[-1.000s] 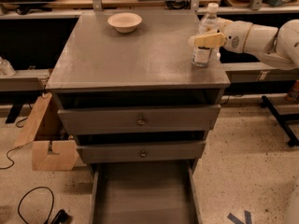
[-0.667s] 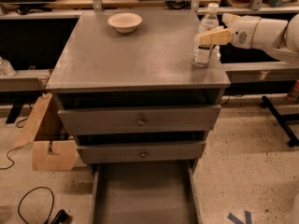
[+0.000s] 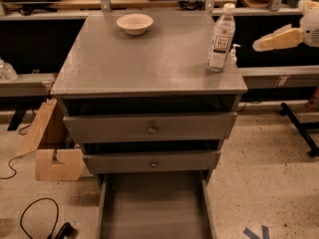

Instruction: Pick blue plastic bottle from bottom drawer and place on counter

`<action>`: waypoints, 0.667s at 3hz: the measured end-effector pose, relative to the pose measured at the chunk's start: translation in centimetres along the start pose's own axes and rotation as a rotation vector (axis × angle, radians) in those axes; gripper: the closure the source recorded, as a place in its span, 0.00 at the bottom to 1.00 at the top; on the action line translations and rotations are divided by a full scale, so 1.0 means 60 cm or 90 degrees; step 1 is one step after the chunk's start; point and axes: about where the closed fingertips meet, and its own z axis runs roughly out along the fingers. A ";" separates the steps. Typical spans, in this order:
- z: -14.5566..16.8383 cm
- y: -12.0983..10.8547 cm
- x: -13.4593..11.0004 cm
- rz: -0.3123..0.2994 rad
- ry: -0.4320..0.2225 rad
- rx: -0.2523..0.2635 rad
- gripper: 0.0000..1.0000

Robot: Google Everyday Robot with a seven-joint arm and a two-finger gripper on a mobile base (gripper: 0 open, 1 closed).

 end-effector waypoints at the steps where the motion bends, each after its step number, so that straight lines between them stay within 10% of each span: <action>1: -0.108 -0.005 -0.032 -0.106 0.031 0.098 0.00; 2: -0.183 0.038 -0.099 -0.214 0.053 0.166 0.00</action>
Offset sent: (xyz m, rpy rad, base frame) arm -0.1751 0.0253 0.1318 -0.5749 -0.3321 -0.2092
